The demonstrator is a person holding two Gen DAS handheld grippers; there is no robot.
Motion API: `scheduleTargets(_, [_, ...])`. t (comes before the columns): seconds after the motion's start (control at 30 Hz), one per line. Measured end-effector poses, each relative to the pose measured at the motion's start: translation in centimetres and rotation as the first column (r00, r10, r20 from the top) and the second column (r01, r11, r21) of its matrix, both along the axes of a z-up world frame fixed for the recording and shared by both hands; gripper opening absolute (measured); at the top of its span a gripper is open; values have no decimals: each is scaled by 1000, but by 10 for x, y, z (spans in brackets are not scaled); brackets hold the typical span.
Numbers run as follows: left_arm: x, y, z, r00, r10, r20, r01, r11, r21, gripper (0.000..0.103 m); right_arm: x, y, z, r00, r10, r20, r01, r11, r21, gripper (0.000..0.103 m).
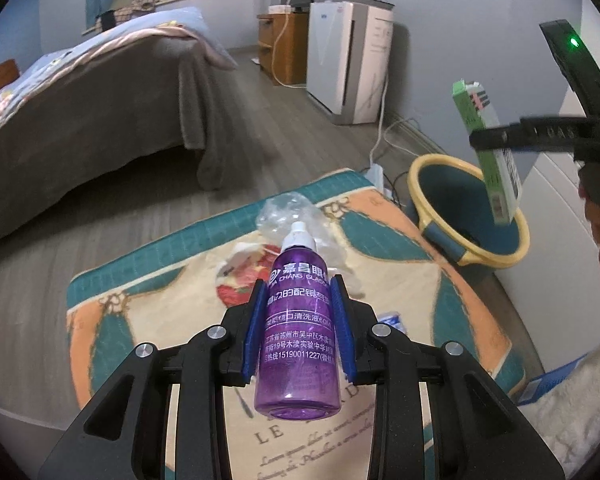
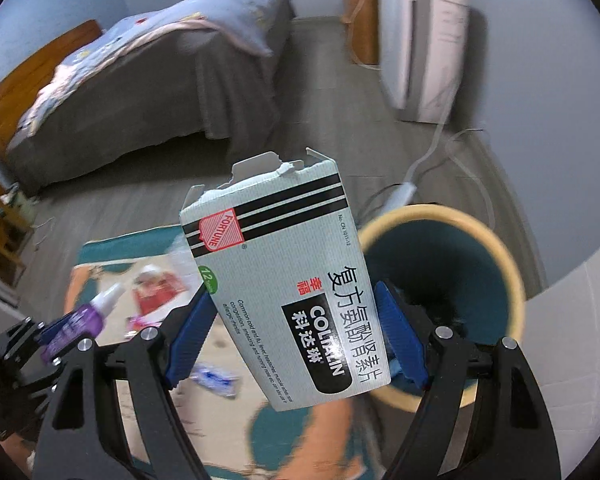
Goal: Collect trash
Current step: 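Carry the box with the right tool over the bin while the left holds the purple bottle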
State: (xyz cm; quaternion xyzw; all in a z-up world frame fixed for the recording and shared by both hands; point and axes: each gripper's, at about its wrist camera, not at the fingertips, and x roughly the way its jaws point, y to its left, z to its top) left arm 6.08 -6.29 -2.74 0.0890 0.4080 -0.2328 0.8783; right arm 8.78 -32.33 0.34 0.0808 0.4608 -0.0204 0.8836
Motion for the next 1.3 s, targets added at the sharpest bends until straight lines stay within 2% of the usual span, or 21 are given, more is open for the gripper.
scheduleTargets(0.17, [-4, -13, -6, 1000, -18, -20, 19, 1000, 14, 33, -4, -24, -3, 998, -60, -7, 60, 998, 30, 78])
scheduleTargets(0.5, [-10, -51, -6, 999, -48, -18, 49, 997, 56, 34, 3, -28, -11, 999, -40, -24, 40, 999, 22, 78])
scheduleTargets(0.67, [-7, -70, -2, 999, -17, -48, 16, 1000, -14, 33, 2, -35, -12, 998, -52, -27, 52, 998, 28, 78])
scheduleTargets(0.8, [-4, -95, 3, 997, -48, -54, 48, 999, -7, 34, 1, -44, -12, 998, -66, -24, 66, 998, 19, 78])
scheduleTargets(1.0, [-1, -128, 15, 995, -99, -29, 99, 995, 13, 34, -1, -72, -16, 992, -124, -26, 125, 992, 20, 78])
scheduleTargets(1.23, [3, -160, 13, 989, -138, -45, 139, 990, 17, 34, -1, -108, -37, 976, -203, -77, 207, 977, 54, 78])
scheduleTargets(1.3, [5, -171, 10, 987, -154, -49, 155, 988, 23, 34, -1, -117, -44, 968, -233, -92, 237, 971, 36, 78])
